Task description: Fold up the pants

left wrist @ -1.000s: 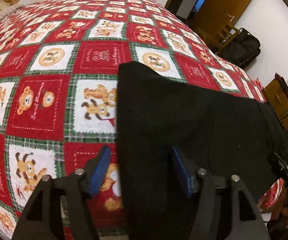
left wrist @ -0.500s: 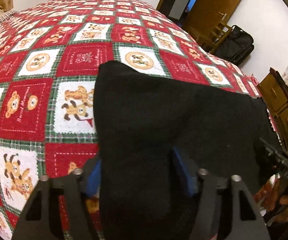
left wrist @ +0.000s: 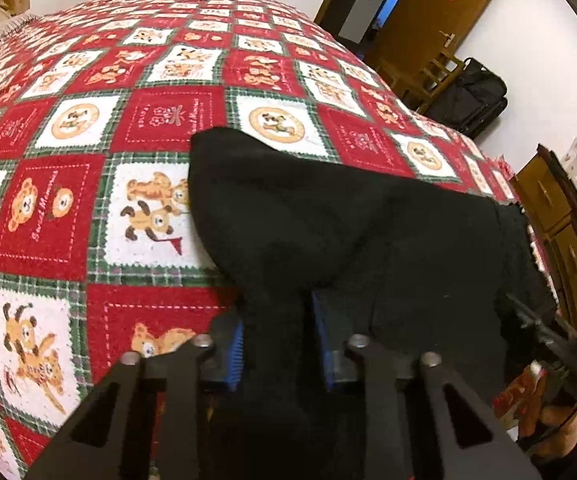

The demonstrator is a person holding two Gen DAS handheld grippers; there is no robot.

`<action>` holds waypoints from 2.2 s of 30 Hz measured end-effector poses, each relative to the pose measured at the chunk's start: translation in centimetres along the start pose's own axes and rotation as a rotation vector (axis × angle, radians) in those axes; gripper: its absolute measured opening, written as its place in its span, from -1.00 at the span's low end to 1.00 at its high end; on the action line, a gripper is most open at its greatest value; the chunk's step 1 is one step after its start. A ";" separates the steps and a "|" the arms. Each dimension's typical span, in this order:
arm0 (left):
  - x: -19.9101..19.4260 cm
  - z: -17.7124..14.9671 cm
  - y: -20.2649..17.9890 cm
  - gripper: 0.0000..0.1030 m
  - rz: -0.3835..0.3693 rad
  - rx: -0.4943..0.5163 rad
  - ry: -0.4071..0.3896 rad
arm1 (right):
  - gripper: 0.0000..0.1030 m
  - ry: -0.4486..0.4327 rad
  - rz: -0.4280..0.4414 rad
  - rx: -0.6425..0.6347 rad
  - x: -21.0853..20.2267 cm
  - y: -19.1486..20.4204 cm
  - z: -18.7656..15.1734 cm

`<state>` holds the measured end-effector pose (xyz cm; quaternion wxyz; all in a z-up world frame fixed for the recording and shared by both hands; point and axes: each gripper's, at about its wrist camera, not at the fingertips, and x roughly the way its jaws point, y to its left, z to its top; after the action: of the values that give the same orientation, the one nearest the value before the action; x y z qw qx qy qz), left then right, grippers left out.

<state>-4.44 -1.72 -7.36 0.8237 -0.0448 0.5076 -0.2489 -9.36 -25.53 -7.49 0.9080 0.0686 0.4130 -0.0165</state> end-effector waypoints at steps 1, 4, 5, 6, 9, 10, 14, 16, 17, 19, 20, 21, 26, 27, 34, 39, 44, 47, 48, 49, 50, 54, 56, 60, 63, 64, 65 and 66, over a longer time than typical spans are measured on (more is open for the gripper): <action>0.0 0.0 0.0 -0.59 -0.002 -0.004 -0.003 | -0.38 0.008 0.013 -0.016 -0.1 0.3 0.1; -0.3 0.1 -0.3 -0.66 0.003 0.003 -0.016 | -0.46 0.034 0.058 -0.030 -0.3 0.8 0.3; -0.5 0.2 -0.5 -0.66 0.003 0.009 -0.022 | -0.47 0.029 0.041 -0.065 -0.6 1.4 0.5; -0.9 0.3 -0.7 -0.67 0.000 0.016 -0.031 | -0.47 0.023 0.047 -0.078 -0.9 1.7 0.7; -2.0 1.0 -0.5 -0.67 -0.035 -0.002 -0.046 | -0.48 -0.009 0.080 -0.113 -2.3 3.0 2.1; -2.4 1.2 -0.3 -0.67 -0.048 -0.011 -0.049 | -0.48 -0.019 0.089 -0.127 -2.6 3.4 2.6; -4.1 2.1 0.1 -0.67 -0.034 -0.015 -0.101 | -0.48 -0.044 0.125 -0.198 -3.0 5.6 5.1; -5.3 2.6 0.7 -0.67 -0.007 -0.021 -0.138 | -0.48 -0.059 0.143 -0.237 -2.9 7.0 6.3; -5.6 2.8 1.1 -0.67 0.000 -0.028 -0.145 | -0.48 -0.068 0.149 -0.256 -2.9 7.7 6.8; -6.3 3.3 2.4 -0.67 0.013 -0.056 -0.156 | -0.48 -0.083 0.165 -0.289 -2.7 9.0 7.6; -6.5 3.5 2.9 -0.67 0.023 -0.065 -0.162 | -0.48 -0.090 0.173 -0.307 -2.5 9.7 8.1; -6.8 3.8 3.7 -0.67 0.041 -0.078 -0.172 | -0.48 -0.096 0.177 -0.322 -2.3 10.3 8.5; -8.3 5.5 7.4 -0.67 0.101 -0.156 -0.229 | -0.48 -0.135 0.235 -0.395 -0.1 13.8 11.4; -8.8 5.9 8.1 -0.67 0.126 -0.164 -0.248 | -0.48 -0.154 0.255 -0.418 0.5 15.1 12.5; -11.7 9.4 13.8 -0.67 0.374 -0.211 -0.379 | -0.48 -0.248 0.366 -0.498 6.5 21.9 18.7; -9.0 11.7 18.5 -0.67 0.492 -0.240 -0.395 | -0.47 -0.194 0.359 -0.506 15.0 26.0 20.8; -3.4 12.0 22.7 -0.65 0.569 -0.268 -0.276 | -0.26 -0.086 0.229 -0.592 21.6 28.3 19.7; -2.6 11.1 23.6 -0.39 0.564 -0.284 -0.269 | 0.04 -0.062 0.258 -0.534 23.2 26.4 19.6; -2.7 10.8 23.6 -0.31 0.571 -0.278 -0.277 | 0.20 -0.054 0.270 -0.505 23.2 25.6 19.9; -2.8 10.7 23.4 -0.24 0.580 -0.271 -0.278 | 0.25 -0.046 0.277 -0.485 23.3 25.4 20.1; -2.9 10.6 23.3 -0.22 0.588 -0.265 -0.276 | 0.25 -0.040 0.289 -0.474 23.3 25.1 20.1; -4.2 9.9 23.4 0.25 0.618 -0.284 -0.245 | 0.25 -0.029 0.305 -0.473 21.5 23.7 19.8; -5.9 8.6 23.7 0.39 0.650 -0.311 -0.247 | 0.25 -0.056 0.306 -0.418 19.8 22.3 19.8; -8.3 7.4 23.7 0.40 0.688 -0.353 -0.293 | 0.21 -0.211 0.230 -0.366 15.1 20.7 19.0; -9.2 8.1 22.8 0.40 0.676 -0.357 -0.340 | -0.64 -0.215 0.247 -0.355 14.2 21.4 19.4; -9.1 8.8 22.2 0.40 0.667 -0.340 -0.344 | -0.69 -0.188 0.266 -0.357 14.7 22.0 19.8; -8.7 9.4 21.8 0.40 0.670 -0.327 -0.343 | -0.69 -0.173 0.269 -0.361 15.2 22.4 20.0; -8.0 10.2 21.4 0.40 0.686 -0.313 -0.342 | -0.70 -0.159 0.270 -0.368 15.9 23.0 20.1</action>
<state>9.21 18.72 -2.93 0.9146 -0.0384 0.3807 0.1311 18.16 -5.11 -3.86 0.9289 -0.0451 0.3233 0.1751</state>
